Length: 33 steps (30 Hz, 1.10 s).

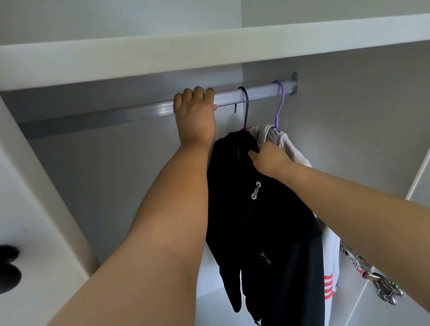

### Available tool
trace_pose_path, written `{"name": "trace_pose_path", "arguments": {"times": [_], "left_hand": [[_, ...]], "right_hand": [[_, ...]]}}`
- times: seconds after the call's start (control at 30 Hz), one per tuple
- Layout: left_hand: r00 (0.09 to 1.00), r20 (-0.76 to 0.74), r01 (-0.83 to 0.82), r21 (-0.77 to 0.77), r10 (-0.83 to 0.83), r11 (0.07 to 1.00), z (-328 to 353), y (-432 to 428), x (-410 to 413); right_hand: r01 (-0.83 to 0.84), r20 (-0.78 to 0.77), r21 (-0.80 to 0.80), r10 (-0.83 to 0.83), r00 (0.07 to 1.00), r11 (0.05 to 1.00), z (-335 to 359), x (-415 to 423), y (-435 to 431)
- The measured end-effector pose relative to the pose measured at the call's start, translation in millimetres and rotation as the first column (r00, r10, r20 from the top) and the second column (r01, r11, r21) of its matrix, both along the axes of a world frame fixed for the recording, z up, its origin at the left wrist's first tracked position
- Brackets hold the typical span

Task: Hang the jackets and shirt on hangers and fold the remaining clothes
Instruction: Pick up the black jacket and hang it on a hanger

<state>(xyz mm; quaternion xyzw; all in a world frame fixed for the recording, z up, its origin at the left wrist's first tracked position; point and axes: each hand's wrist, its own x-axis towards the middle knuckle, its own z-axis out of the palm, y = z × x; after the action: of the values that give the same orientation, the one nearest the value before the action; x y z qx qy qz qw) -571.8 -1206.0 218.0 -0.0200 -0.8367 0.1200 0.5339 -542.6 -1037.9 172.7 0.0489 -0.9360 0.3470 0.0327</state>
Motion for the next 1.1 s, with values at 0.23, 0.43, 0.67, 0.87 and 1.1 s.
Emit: {"name": "trace_pose_path", "arguments": {"times": [0.23, 0.43, 0.67, 0.87, 1.1], "left_hand": [[0.982, -0.185, 0.039, 0.053, -0.028, 0.998, -8, -6, -12], [0.996, -0.031, 0.084, 0.164, -0.08, 0.983, -20, 5, -2], [0.919, 0.237, 0.168, 0.487, -0.316, 0.857, -78, 30, 65], [0.684, 0.117, -0.373, 0.904, -0.72, -0.207, -191, 29, 83], [0.531, -0.175, -0.465, 0.758, -0.829, -0.457, -234, 45, 76]], "right_hand": [[-0.049, 0.019, -0.087, 0.051, 0.999, 0.995, -16, 2, 6], [-0.149, 0.12, -0.178, 0.172, 0.978, 0.973, -34, 25, 13], [-0.109, 0.154, -0.321, 0.166, 0.974, 0.941, -39, 46, 38], [-0.083, 0.06, -0.243, 0.1, 0.993, 0.966, -48, 71, 52], [-0.13, 0.062, -0.087, 0.136, 0.989, 0.988, -51, 70, 59]]}}
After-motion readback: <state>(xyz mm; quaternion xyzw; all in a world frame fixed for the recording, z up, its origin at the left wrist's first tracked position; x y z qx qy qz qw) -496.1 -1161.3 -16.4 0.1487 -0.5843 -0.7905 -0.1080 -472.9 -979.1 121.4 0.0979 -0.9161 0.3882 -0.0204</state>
